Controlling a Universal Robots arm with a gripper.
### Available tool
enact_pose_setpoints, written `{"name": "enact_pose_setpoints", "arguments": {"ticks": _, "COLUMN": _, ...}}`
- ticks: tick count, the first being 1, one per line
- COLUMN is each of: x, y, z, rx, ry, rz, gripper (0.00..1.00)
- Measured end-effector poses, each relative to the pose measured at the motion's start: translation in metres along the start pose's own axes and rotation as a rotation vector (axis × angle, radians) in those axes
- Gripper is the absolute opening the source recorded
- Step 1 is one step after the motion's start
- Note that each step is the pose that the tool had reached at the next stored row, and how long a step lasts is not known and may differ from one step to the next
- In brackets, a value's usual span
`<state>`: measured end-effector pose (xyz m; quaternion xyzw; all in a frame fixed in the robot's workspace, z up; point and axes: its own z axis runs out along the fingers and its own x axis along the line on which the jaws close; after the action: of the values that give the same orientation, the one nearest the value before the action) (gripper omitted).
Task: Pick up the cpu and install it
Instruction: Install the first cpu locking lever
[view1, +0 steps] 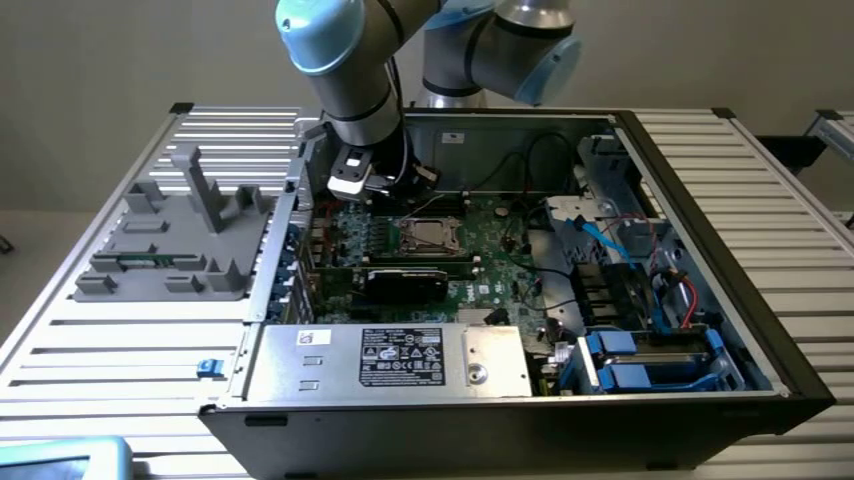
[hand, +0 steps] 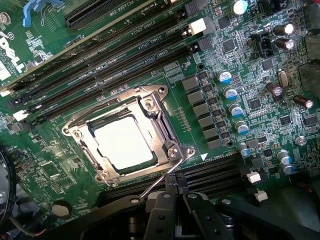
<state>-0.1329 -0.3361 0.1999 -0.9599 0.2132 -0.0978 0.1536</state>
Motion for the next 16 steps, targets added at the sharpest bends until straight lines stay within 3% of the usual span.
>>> {"name": "enact_pose_setpoints", "arguments": {"ticks": 16, "x": 0.004, "y": -0.0011, "z": 0.0032, "rx": 0.0006, "ry": 0.0009, "rz": 0.0, "gripper": 0.11}}
